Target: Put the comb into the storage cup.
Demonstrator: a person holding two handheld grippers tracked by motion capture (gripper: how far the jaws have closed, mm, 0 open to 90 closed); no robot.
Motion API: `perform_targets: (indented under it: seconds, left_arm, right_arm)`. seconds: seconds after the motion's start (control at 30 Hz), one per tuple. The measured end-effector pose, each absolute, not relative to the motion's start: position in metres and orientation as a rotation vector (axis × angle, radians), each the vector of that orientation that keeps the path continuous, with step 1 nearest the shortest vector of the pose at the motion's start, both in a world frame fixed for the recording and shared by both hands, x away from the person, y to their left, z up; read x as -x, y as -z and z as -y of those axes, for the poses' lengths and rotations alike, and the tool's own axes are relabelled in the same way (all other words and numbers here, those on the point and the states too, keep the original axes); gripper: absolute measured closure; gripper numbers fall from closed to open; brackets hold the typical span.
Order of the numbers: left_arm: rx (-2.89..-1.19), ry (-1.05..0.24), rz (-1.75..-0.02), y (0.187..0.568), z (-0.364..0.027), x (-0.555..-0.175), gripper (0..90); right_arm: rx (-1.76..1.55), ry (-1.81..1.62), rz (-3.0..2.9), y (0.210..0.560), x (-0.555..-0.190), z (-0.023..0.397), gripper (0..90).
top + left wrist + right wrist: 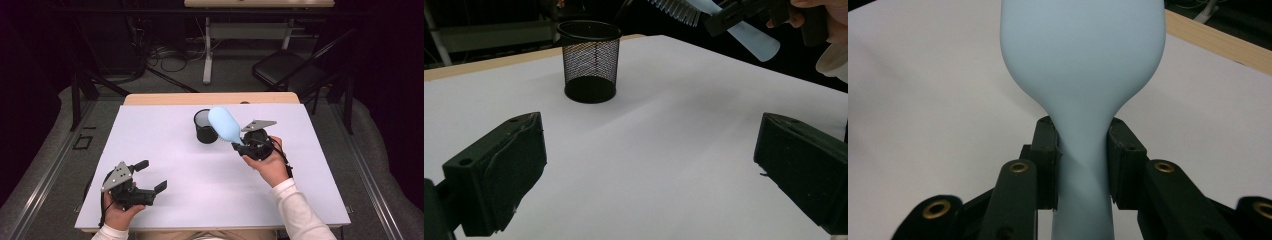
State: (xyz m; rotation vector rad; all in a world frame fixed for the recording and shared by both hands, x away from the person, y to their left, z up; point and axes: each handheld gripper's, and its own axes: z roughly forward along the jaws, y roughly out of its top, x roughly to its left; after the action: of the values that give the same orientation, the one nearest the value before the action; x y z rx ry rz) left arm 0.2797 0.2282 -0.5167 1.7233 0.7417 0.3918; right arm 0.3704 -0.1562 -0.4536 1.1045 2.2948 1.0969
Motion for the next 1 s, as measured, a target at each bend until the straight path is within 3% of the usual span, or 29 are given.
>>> perform_targets:
  seconds: [1.0]
  left_arm:
    - [-1.733, -0.364, -0.767, 0.511, -0.217, -0.292, 0.4]
  right_arm:
    - [-0.966, -1.232, -2.204, 0.447, -0.37, 0.136, 69.7]
